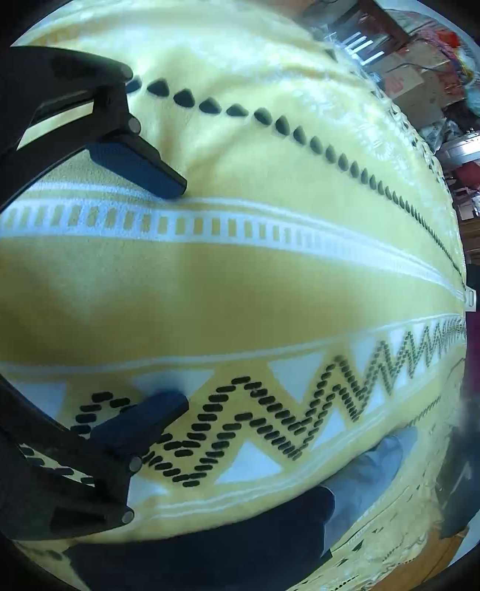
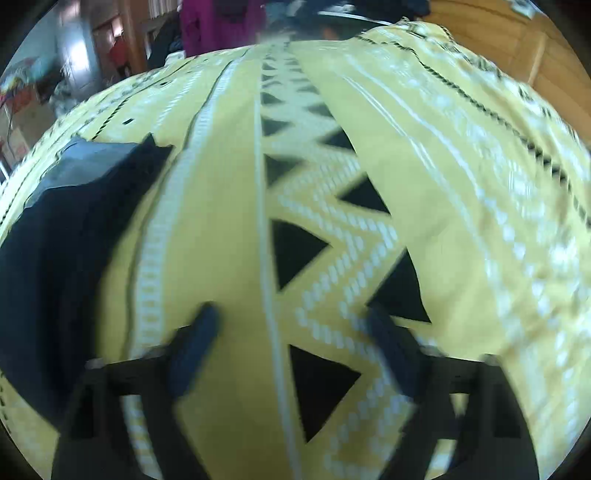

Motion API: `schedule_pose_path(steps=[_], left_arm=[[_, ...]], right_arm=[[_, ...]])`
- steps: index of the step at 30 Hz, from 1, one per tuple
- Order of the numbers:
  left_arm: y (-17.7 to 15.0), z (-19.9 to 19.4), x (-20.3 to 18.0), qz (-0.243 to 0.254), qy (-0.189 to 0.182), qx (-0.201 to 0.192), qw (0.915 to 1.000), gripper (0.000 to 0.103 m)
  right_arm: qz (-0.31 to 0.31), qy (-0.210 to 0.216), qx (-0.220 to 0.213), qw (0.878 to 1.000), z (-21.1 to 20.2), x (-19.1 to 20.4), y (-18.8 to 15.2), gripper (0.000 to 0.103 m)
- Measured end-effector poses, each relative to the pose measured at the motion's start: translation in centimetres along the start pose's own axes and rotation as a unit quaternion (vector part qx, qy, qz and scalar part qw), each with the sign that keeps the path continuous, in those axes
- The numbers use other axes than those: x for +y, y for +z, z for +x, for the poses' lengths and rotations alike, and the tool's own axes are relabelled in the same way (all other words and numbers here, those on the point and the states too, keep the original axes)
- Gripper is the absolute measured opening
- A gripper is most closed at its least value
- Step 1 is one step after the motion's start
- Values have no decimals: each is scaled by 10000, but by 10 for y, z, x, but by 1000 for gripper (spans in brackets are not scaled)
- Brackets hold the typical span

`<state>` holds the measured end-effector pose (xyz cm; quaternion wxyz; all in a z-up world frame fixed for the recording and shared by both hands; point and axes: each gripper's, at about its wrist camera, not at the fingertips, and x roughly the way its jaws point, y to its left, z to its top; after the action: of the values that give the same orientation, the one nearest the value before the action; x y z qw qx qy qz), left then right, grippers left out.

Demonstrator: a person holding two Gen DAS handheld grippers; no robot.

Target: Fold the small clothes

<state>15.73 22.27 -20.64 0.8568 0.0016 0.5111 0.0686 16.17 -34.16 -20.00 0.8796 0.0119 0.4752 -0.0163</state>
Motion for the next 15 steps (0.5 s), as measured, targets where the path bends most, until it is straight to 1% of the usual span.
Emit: schedule_pose_path(steps=[2,5,9,11,15], left_arm=[[5,5,1,-30,-38,53,10000,103],[5,6,4,-105,-181,-23,9998,103],[0,0,11,-95,-213,-105,9997,103],[-1,-6,8,-111,-248,-128,9995,103],[1,-4,7,-128,-265,-142,9995,103]], right_arm=[[32,-32,-8,10000,0,-2,-2,103],[-197,-314,4,9993,6,11,0,103],[-63,-158,-16,9999,5,10,1,103],[-78,-176,-15,9998,7,8,-2,103],[-83,-179,-13,9998,8,9,-1,103]])
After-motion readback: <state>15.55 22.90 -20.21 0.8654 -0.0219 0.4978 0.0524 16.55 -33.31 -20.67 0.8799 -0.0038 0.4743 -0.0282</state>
